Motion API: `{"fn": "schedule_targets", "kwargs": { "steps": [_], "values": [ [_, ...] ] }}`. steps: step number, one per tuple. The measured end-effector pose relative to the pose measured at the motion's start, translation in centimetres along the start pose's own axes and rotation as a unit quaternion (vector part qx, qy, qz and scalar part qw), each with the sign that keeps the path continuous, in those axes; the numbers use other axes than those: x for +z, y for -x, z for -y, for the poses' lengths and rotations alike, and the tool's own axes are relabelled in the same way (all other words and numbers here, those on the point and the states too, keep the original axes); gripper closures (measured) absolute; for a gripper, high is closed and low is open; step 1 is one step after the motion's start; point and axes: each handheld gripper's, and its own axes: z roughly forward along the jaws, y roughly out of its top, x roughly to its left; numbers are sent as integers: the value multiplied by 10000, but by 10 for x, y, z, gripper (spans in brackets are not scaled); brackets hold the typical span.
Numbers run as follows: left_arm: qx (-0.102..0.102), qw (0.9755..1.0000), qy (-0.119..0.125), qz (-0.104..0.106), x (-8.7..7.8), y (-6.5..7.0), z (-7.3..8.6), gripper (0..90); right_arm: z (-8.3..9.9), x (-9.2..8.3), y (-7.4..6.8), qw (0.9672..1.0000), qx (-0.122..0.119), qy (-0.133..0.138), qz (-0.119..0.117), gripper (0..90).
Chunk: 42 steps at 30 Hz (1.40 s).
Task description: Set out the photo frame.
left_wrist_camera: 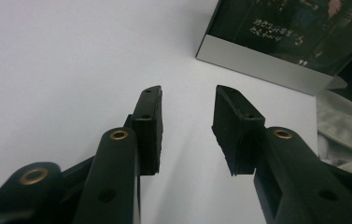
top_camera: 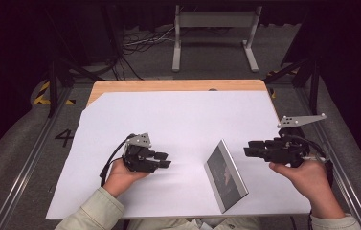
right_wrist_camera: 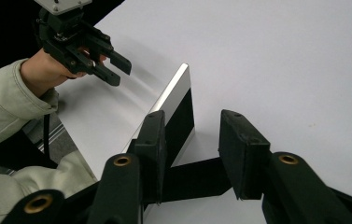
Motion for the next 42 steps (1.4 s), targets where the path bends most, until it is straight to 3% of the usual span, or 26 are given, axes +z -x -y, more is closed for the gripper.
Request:
{"fn": "schedule_targets", "kwargs": {
  "steps": [6,20,27,42],
  "values": [
    [-131,9997,147,-139,-2,-4,1,612,-8,-1,-7,9997,67,-221,49,579],
    [-145,9997,81,-195,1,-3,2,599,-17,1,-21,9979,299,-577,27,499],
    [-162,9997,68,-196,0,-4,3,597,-17,11,-26,9966,339,-740,-124,480],
    [-209,9996,32,-208,1,-4,5,591,-10,34,-33,9931,324,-1110,-209,460]
  ]
}}
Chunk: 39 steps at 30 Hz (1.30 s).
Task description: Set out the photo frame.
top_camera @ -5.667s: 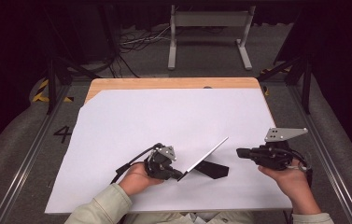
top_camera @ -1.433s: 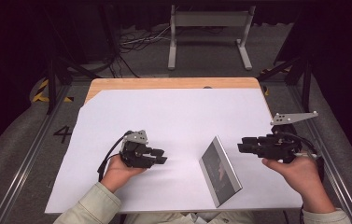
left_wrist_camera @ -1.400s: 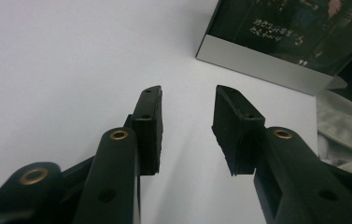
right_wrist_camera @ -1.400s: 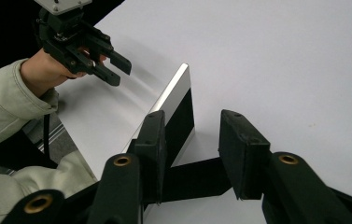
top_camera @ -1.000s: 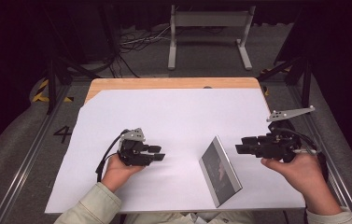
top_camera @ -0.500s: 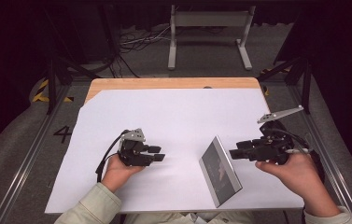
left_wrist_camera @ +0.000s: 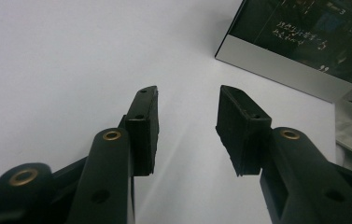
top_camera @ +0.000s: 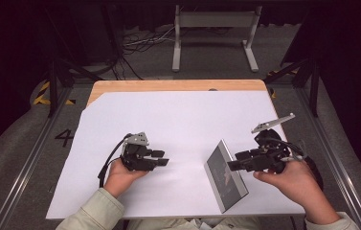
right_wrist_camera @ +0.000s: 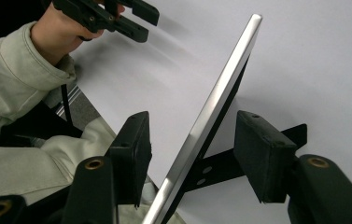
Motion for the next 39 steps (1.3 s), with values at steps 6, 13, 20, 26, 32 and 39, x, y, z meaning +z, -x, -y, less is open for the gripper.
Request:
{"fn": "schedule_targets", "kwargs": {
  "steps": [6,13,20,26,32,39],
  "values": [
    [-2,10000,10,5,0,0,0,590,1,11,-1,9999,-12,-141,15,461],
    [1,10000,13,14,0,0,0,587,1,21,-4,9995,-88,-270,126,476],
    [2,10000,-1,18,0,-1,0,585,1,26,-5,9987,-119,-396,285,536],
    [-20,10000,14,17,0,-1,0,584,-2,27,-9,9975,-174,-495,471,622],
    [-23,10000,5,39,1,-1,0,583,-3,25,-11,9963,-104,-505,686,703],
    [-44,10000,-1,58,1,-1,0,585,-4,19,-9,9952,-123,-377,892,836]
  ]
}}
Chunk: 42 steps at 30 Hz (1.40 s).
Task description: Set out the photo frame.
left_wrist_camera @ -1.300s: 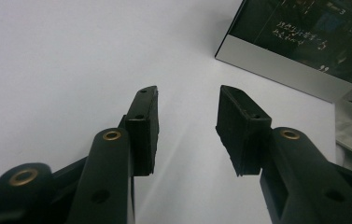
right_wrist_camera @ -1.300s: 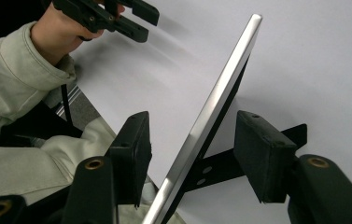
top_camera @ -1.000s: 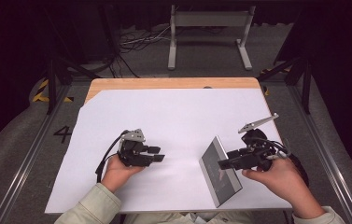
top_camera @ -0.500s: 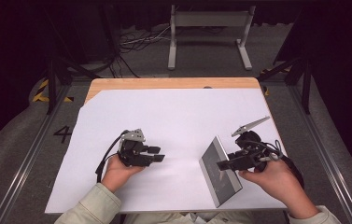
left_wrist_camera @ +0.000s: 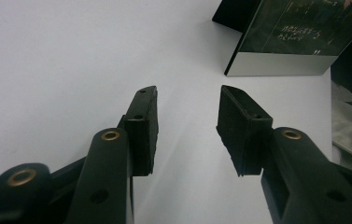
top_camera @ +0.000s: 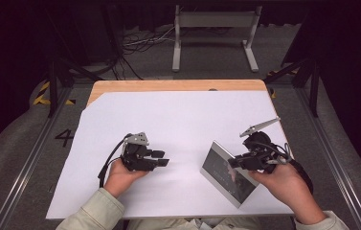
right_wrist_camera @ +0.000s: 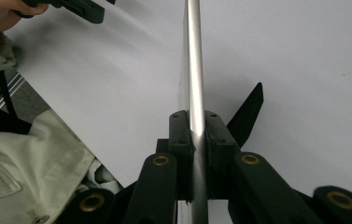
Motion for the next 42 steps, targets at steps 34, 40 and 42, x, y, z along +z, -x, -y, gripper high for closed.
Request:
{"fn": "schedule_targets", "kwargs": {
  "steps": [34,40,42],
  "values": [
    [-372,9978,264,-485,-26,-10,16,560,-57,-14,4,9970,-770,121,-29,839],
    [-441,9968,317,-589,-29,-15,17,548,-72,-16,10,9963,-844,150,-91,839],
    [-475,9966,334,-589,-30,-16,17,547,-76,-15,12,9958,-894,154,-82,839]
  ]
}}
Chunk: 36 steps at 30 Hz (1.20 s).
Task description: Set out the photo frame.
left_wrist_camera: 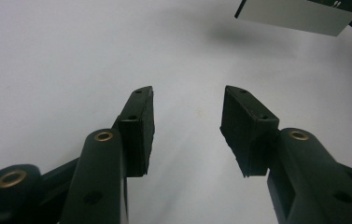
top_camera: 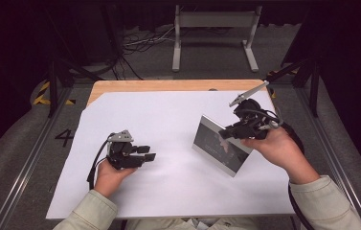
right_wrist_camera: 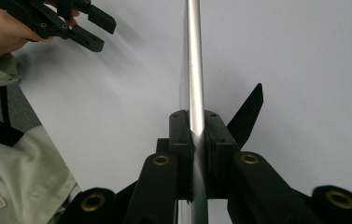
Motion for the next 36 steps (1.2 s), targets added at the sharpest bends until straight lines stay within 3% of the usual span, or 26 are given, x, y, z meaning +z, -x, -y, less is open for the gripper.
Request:
{"fn": "schedule_targets", "kwargs": {
  "steps": [4,12,14,16,25,30,33,36],
  "values": [
    [-24,10000,3,-28,0,-1,0,555,-8,2,2,9998,-151,-26,110,839],
    [8,10000,27,-8,0,1,0,557,-21,4,10,9991,-412,13,-53,839],
    [11,10000,19,-19,-1,0,0,557,-24,5,10,9970,-769,0,-105,839],
    [6,10000,25,-14,-1,0,0,557,-26,7,10,9953,-950,-41,-156,839],
    [31,10000,26,-10,-3,1,2,558,-35,13,13,9925,-1165,-93,-366,839],
    [15,10000,12,-48,-6,0,6,557,-40,18,17,9874,-1470,-97,-584,839],
    [-35,9999,34,-89,-9,1,8,556,-42,21,18,9861,-1529,-136,-629,839],
    [-33,9997,83,-209,-14,1,12,558,-48,26,22,9829,-1715,-176,-646,839]
  ]
}}
